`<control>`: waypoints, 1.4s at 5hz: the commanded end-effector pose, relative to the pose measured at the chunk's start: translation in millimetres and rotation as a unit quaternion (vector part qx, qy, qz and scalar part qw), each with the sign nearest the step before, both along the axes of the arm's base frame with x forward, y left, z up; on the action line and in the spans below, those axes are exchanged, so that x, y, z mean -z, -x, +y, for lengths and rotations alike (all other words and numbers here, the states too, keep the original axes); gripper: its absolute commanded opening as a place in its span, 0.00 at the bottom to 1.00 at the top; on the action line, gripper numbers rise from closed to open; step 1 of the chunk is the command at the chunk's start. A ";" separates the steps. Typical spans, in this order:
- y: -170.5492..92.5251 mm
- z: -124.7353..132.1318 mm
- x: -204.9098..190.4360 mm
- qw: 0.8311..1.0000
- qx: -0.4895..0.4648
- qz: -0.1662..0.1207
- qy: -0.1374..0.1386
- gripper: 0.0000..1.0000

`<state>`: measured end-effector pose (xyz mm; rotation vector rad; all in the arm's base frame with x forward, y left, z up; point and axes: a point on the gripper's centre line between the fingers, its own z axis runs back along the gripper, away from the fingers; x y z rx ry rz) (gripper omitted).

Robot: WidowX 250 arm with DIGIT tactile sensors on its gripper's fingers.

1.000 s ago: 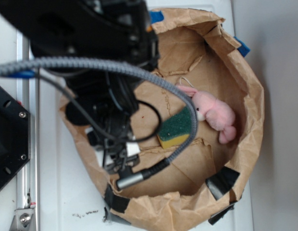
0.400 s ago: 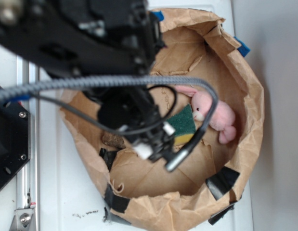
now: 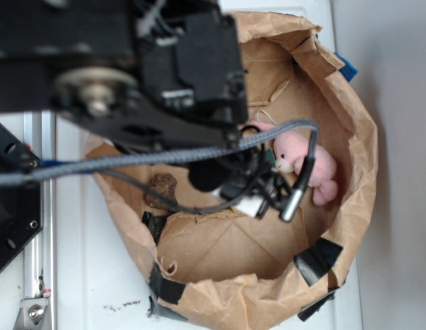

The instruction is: Grab the white paper.

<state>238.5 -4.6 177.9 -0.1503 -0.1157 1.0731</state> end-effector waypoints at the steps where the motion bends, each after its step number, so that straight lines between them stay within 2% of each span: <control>1: -24.8 36.1 38.8 0.998 -0.054 0.021 0.002 1.00; 3: -28.3 67.3 61.7 0.997 -0.070 0.029 -0.017 1.00; 4: -26.8 66.5 59.1 0.999 -0.042 0.021 -0.010 1.00; 7: -26.8 66.5 59.1 0.999 -0.042 0.021 -0.010 1.00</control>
